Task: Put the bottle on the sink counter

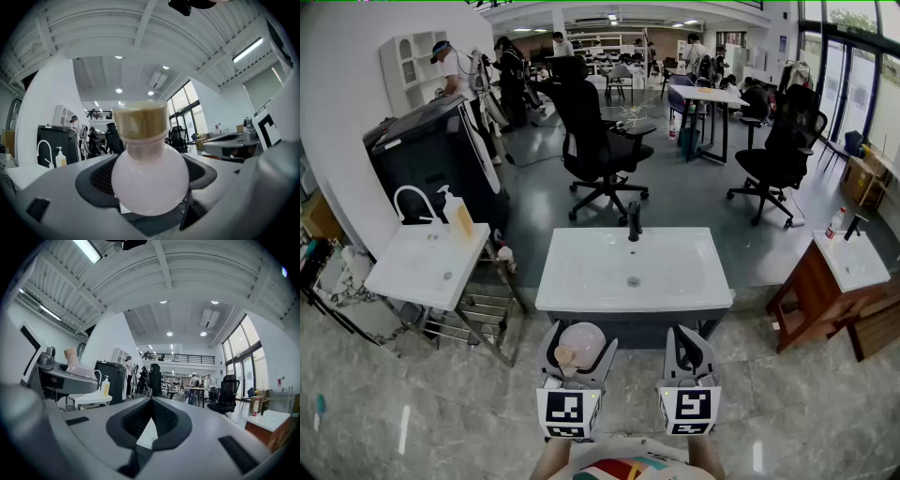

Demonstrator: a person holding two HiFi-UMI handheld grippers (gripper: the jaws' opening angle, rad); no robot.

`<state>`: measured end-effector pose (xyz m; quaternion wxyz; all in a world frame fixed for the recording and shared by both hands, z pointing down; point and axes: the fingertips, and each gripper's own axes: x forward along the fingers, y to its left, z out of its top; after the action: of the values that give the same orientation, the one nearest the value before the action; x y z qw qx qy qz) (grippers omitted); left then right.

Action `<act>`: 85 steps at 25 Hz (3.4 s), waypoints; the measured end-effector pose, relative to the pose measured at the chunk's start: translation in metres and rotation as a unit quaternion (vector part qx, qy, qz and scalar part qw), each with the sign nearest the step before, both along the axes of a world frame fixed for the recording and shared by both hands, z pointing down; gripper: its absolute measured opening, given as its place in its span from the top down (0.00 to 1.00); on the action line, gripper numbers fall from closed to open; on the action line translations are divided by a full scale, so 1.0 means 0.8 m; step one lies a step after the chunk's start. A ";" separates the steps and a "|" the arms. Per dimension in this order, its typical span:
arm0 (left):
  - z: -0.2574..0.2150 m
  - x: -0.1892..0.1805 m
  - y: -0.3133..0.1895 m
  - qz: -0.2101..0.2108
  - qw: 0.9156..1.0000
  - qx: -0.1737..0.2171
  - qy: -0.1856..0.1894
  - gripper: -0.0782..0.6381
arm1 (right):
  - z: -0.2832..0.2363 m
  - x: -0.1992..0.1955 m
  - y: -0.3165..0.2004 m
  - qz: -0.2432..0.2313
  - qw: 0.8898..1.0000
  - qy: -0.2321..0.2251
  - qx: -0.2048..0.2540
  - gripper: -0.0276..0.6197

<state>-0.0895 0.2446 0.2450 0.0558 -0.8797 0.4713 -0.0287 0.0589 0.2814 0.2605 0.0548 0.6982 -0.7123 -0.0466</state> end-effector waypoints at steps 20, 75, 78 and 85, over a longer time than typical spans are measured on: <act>0.007 0.015 0.016 -0.017 1.000 0.001 -0.003 0.33 | 0.005 0.026 0.019 -0.007 1.000 -0.027 0.013 0.94; 0.011 0.072 -0.412 0.021 0.999 0.002 0.036 0.33 | 0.011 0.052 -0.389 -0.031 0.999 0.013 -0.013 0.94; 0.016 0.076 -0.458 0.029 0.999 0.003 0.018 0.33 | 0.015 0.049 -0.439 -0.027 0.999 0.006 -0.022 0.94; 0.024 0.084 -0.527 0.046 0.998 -0.017 0.037 0.33 | 0.023 0.053 -0.506 -0.014 0.999 0.009 -0.035 0.94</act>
<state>-0.0225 -0.1772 0.2640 0.0248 -0.9016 0.4318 -0.0010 0.1011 -0.1235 0.2793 0.0847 0.6853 -0.7227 -0.0290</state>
